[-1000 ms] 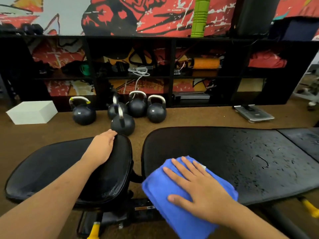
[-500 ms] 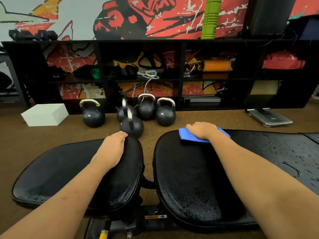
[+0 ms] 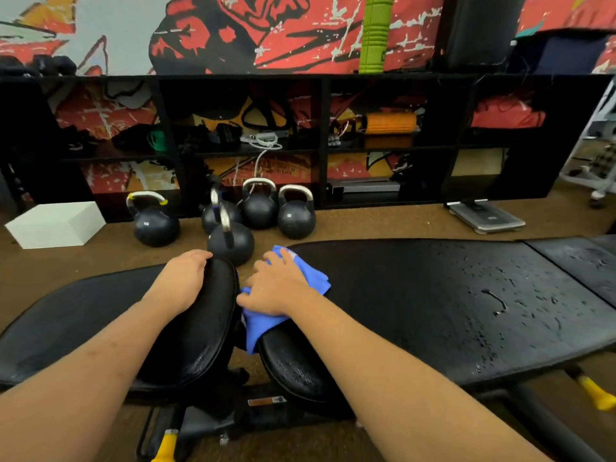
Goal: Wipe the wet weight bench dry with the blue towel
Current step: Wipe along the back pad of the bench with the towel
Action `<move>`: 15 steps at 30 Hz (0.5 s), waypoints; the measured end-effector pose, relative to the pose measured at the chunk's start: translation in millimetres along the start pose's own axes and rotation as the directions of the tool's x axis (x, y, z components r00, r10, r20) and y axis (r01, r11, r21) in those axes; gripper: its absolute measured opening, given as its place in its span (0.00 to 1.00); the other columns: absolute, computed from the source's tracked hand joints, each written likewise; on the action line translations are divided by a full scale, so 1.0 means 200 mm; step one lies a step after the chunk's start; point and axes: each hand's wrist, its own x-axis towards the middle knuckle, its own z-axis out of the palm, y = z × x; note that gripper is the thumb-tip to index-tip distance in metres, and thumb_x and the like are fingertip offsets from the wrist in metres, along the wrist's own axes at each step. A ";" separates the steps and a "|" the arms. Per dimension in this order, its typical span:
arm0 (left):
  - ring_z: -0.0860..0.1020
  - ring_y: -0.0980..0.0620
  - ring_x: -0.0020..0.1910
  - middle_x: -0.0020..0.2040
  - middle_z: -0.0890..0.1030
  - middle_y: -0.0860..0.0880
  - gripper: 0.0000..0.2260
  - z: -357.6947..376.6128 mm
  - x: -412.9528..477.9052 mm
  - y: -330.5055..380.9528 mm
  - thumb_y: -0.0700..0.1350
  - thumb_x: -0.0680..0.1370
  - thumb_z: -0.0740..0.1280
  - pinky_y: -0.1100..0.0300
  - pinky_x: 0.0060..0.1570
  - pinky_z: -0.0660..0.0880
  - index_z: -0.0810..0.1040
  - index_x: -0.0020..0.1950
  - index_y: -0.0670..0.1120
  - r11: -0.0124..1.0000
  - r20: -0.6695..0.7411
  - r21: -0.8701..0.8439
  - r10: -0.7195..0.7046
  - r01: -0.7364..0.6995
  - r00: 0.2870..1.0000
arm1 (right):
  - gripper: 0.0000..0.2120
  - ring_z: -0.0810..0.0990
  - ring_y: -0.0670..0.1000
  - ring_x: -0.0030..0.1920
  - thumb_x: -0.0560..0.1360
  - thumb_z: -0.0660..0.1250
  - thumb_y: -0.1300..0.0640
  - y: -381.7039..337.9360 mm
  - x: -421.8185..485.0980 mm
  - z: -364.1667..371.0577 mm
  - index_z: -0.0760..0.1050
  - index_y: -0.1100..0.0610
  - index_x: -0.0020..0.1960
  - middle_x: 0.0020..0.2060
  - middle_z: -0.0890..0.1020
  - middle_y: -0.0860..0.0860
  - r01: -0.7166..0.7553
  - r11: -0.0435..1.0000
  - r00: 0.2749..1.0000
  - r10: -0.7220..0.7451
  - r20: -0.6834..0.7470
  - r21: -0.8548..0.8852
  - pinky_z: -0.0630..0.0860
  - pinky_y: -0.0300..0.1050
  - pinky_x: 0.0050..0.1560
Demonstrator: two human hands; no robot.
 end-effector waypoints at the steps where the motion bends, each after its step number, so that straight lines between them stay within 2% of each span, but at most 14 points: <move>1: 0.73 0.41 0.68 0.69 0.75 0.40 0.17 -0.01 0.00 0.01 0.37 0.83 0.55 0.53 0.69 0.65 0.73 0.71 0.39 1.000 0.015 0.003 0.000 0.000 1.000 | 0.25 0.55 0.60 0.76 0.76 0.53 0.39 -0.03 -0.10 0.02 0.77 0.48 0.64 0.71 0.69 0.54 0.018 0.999 0.999 -0.017 -0.031 0.039 0.45 0.65 0.74; 4: 0.72 0.40 0.68 0.70 0.74 0.40 0.18 -0.02 -0.03 0.03 0.37 0.83 0.54 0.49 0.69 0.66 0.71 0.73 0.40 1.000 0.039 0.019 -0.013 0.012 0.999 | 0.24 0.47 0.60 0.78 0.72 0.56 0.36 -0.08 -0.44 0.07 0.75 0.41 0.65 0.77 0.60 0.50 0.101 0.989 0.991 -0.091 -0.095 0.110 0.42 0.68 0.73; 7: 0.72 0.39 0.69 0.70 0.74 0.39 0.18 -0.04 -0.07 0.06 0.37 0.83 0.55 0.48 0.69 0.66 0.72 0.72 0.39 1.000 0.019 0.026 0.010 -0.010 1.000 | 0.29 0.51 0.62 0.77 0.71 0.62 0.35 -0.06 -0.71 0.14 0.65 0.36 0.71 0.78 0.58 0.49 0.170 0.985 0.971 -0.164 -0.171 0.021 0.46 0.68 0.74; 11: 0.74 0.37 0.66 0.68 0.76 0.37 0.17 -0.06 -0.09 0.08 0.37 0.83 0.55 0.47 0.66 0.67 0.74 0.70 0.39 0.999 0.006 0.015 0.045 -0.045 0.999 | 0.33 0.58 0.59 0.77 0.78 0.57 0.36 0.07 -0.95 0.22 0.52 0.43 0.79 0.78 0.59 0.50 0.185 0.975 0.938 -0.211 -0.275 -0.121 0.56 0.62 0.75; 15: 0.72 0.37 0.68 0.69 0.75 0.38 0.17 -0.05 -0.08 0.05 0.38 0.84 0.55 0.47 0.68 0.66 0.73 0.71 0.39 0.999 0.017 0.013 0.039 -0.039 0.999 | 0.32 0.63 0.56 0.76 0.79 0.56 0.35 0.30 -1.16 0.27 0.54 0.46 0.79 0.77 0.63 0.50 0.177 0.957 0.917 -0.245 -0.316 -0.230 0.63 0.57 0.72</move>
